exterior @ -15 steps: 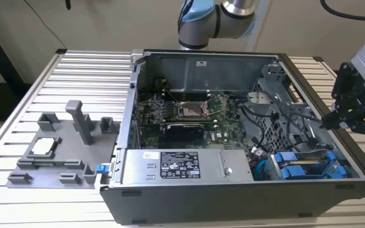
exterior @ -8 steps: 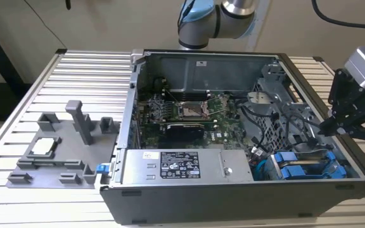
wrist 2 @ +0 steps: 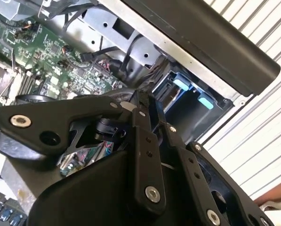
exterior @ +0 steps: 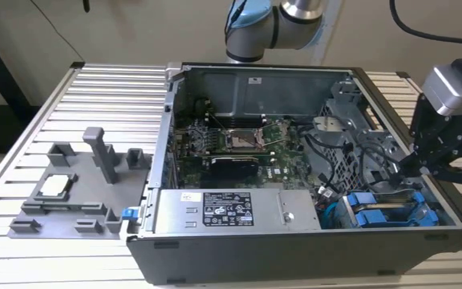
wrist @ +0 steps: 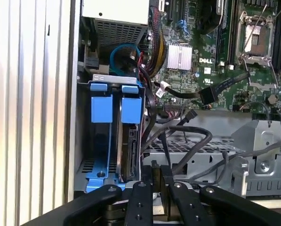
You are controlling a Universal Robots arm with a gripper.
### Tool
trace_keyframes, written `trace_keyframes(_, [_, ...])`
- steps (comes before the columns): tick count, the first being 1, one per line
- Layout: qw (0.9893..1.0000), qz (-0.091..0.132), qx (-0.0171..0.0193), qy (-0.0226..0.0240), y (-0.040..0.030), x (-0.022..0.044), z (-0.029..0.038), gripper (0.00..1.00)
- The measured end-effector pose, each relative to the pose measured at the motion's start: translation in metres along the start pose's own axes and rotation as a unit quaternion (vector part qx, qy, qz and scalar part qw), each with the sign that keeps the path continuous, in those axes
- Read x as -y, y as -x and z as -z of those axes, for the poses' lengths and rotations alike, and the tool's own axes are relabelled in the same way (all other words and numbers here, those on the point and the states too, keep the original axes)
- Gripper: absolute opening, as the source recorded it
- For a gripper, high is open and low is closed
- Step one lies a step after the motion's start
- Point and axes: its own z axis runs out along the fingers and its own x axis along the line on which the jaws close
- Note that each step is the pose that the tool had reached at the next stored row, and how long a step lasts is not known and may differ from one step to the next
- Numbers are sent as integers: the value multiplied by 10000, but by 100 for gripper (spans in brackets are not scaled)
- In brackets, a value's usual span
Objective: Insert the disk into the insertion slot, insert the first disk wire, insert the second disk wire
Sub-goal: 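Insert the first disk wire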
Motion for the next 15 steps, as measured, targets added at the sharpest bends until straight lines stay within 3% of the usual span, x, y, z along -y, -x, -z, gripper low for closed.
trace_keyframes(2, [9999,-109,-1,-20,-1,-3,-4,19])
trace_keyframes(8, [9999,-117,-3,-27,-1,-5,-8,19])
trace_keyframes(15, [10000,-70,-41,-52,-10,-26,-56,19])
